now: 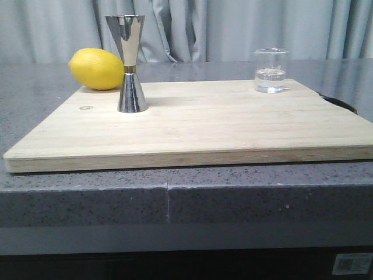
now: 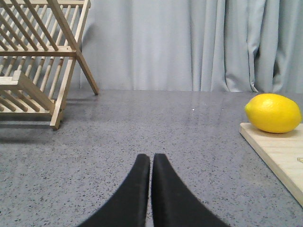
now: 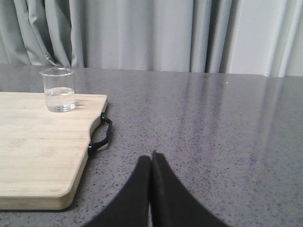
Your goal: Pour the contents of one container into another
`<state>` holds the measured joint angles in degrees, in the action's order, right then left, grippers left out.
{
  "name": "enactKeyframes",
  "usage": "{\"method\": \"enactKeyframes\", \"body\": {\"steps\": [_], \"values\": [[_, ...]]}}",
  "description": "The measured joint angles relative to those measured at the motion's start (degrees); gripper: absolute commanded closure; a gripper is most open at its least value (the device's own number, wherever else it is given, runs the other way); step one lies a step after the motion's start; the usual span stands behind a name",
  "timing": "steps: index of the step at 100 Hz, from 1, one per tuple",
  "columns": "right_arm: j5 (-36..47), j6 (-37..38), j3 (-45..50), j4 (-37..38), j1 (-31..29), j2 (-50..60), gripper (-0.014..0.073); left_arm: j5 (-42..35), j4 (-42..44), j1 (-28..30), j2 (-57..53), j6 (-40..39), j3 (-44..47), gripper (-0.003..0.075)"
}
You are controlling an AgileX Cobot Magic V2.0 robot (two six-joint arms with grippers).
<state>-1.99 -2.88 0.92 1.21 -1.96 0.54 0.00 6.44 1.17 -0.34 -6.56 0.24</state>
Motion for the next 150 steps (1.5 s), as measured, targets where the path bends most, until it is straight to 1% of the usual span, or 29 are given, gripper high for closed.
{"method": "enactKeyframes", "body": {"steps": [59, 95, 110, 128, 138, 150], "values": [[0.1, 0.0, 0.0, 0.0, 0.0, 0.0, 0.0664, 0.0, 0.0, 0.0, 0.0, 0.0, 0.0, 0.0739], [3.3, 0.0, 0.0, 0.0, 0.0, 0.0, 0.0664, 0.0, -0.3, 0.0, 0.0, 0.0, 0.0, 0.0739], [6.6, 0.0, 0.0, -0.4, 0.0, 0.0, 0.0664, -1.3, -4.9, 0.0, 0.0, 0.0, 0.0, 0.0739], [8.2, 1.6, 0.0, -4.1, 0.0, 0.0, 0.0664, -5.9, -11.3, 0.0, 0.0, -1.3, 0.0, 0.0739], [8.2, 2.9, 0.0, -4.9, 0.0, 0.0, 0.0664, -6.3, -12.5, 0.0, 0.0, -3.8, 0.0, 0.0739], [6.7, 2.9, -1.8, -5.1, 0.0, 0.0, 0.0664, -6.4, -12.7, 0.0, 0.0, -4.5, -0.2, 0.0739]]}}
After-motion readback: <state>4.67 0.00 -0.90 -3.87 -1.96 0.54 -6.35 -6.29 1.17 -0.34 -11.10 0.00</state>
